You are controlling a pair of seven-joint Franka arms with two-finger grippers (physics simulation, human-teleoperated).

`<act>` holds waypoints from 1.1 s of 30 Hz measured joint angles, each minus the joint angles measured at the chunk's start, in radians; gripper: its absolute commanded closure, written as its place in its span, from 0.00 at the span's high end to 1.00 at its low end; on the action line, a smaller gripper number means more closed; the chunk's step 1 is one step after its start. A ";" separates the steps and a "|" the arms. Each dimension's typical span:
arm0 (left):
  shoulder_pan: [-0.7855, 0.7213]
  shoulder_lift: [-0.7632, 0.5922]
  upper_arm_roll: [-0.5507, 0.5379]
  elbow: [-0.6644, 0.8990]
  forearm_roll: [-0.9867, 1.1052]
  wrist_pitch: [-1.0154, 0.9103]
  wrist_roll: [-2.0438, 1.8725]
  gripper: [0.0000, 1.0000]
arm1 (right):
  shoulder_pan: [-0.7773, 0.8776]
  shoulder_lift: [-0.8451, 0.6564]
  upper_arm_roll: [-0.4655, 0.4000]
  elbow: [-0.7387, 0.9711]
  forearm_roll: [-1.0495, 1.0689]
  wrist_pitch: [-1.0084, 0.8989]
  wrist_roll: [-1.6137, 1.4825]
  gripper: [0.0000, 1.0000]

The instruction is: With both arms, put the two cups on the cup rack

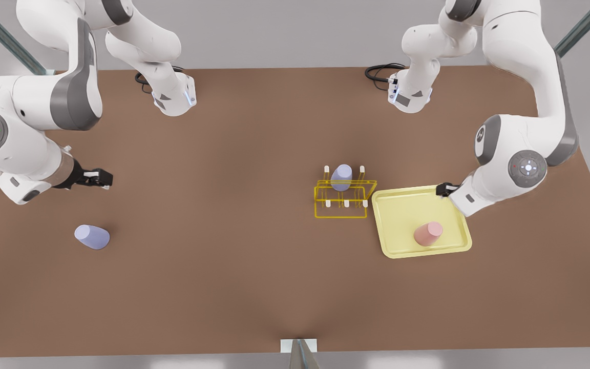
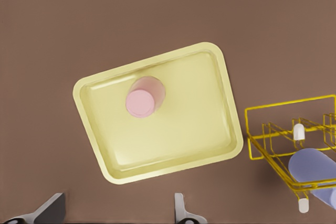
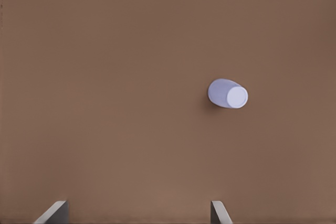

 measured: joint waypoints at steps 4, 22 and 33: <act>-0.045 -0.015 0.041 -0.040 -0.005 0.046 -0.011 1.00 | 0.007 0.092 -0.037 0.068 -0.003 -0.006 -0.016 1.00; -0.058 0.257 0.162 -0.109 -0.137 0.444 -0.054 1.00 | -0.270 0.404 -0.078 -0.170 0.136 0.562 -0.224 1.00; -0.058 0.278 0.157 -0.276 -0.143 0.651 -0.040 1.00 | -0.281 0.309 -0.098 -0.337 0.125 0.733 -0.370 1.00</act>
